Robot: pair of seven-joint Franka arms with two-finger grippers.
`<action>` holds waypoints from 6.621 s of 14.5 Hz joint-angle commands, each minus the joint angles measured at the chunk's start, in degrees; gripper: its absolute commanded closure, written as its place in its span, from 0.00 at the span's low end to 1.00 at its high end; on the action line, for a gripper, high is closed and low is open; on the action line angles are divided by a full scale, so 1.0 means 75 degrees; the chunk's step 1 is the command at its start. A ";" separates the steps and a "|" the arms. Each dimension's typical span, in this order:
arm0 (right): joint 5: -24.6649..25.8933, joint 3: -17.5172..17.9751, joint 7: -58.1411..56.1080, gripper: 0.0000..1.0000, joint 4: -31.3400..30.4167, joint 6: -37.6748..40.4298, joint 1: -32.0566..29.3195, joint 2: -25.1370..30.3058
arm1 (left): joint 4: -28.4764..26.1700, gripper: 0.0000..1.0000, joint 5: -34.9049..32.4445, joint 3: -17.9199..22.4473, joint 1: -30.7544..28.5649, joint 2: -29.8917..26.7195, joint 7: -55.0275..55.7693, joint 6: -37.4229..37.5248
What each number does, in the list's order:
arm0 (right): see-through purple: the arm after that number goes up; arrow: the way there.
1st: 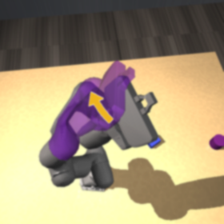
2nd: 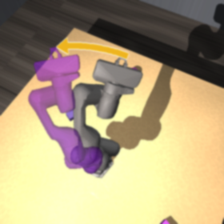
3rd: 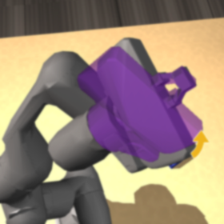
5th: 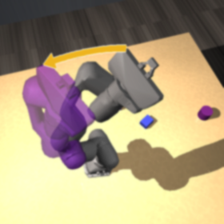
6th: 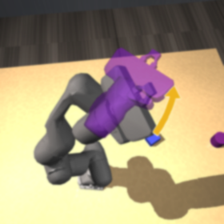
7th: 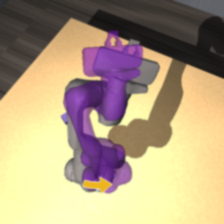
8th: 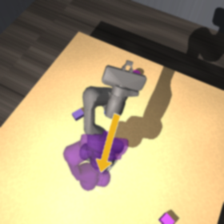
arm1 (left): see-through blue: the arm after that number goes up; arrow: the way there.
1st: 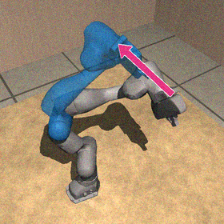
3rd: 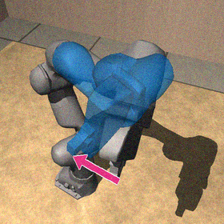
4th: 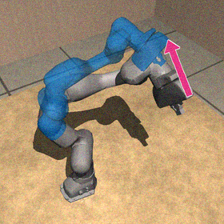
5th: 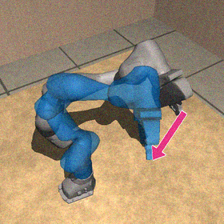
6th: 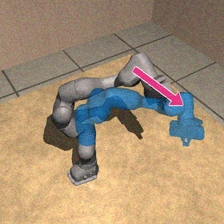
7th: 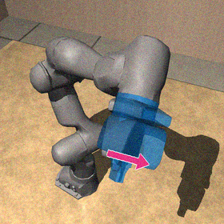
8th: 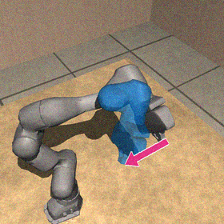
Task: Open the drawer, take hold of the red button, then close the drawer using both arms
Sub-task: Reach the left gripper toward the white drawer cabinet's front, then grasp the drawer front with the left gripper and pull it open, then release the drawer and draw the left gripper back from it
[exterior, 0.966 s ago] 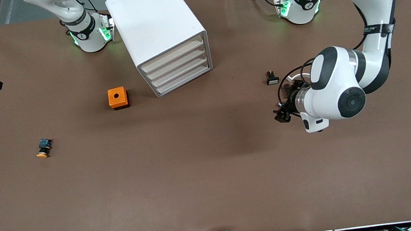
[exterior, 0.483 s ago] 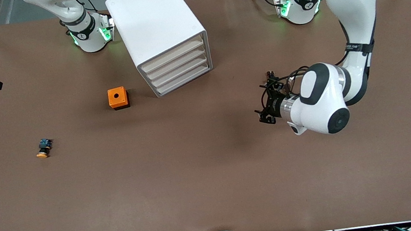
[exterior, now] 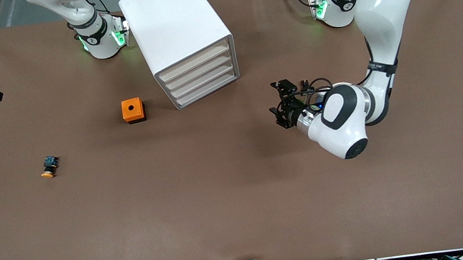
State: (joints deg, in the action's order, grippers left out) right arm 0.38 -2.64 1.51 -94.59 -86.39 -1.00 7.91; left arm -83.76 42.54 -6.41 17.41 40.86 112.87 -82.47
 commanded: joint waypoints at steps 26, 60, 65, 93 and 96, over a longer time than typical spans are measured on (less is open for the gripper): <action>0.0090 0.0059 -0.0025 0.00 -0.0056 -0.0047 -0.0042 0.0070 | 0.0001 0.53 0.2262 0.0022 0.1991 0.1219 0.1286 0.0602; 0.0090 0.0059 -0.0025 0.00 -0.0032 -0.0059 -0.0042 0.0070 | 0.0246 0.83 0.2672 0.0362 0.0574 0.1278 0.1497 0.0531; 0.0090 0.0059 -0.0025 0.00 -0.0009 -0.0082 -0.0030 0.0059 | 0.0246 0.23 0.2637 0.0362 0.0515 0.1231 0.1474 0.0531; 0.0291 0.0047 0.0289 0.00 0.0706 -0.0200 -0.0042 -0.1887 | 0.1711 0.00 -0.0712 0.0995 0.0491 -0.0607 -0.6738 -0.0299; -0.0540 0.0105 0.1331 0.00 0.0671 0.0081 0.0051 -0.1840 | 0.1560 0.00 -0.1533 0.0914 0.0597 -0.1181 -0.7186 -0.1153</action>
State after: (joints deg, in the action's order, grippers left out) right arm -0.54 -2.45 6.90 -90.35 -87.88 -0.99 -6.18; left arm -69.17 34.41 0.81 20.91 35.59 61.64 -87.12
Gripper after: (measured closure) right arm 0.000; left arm 0.000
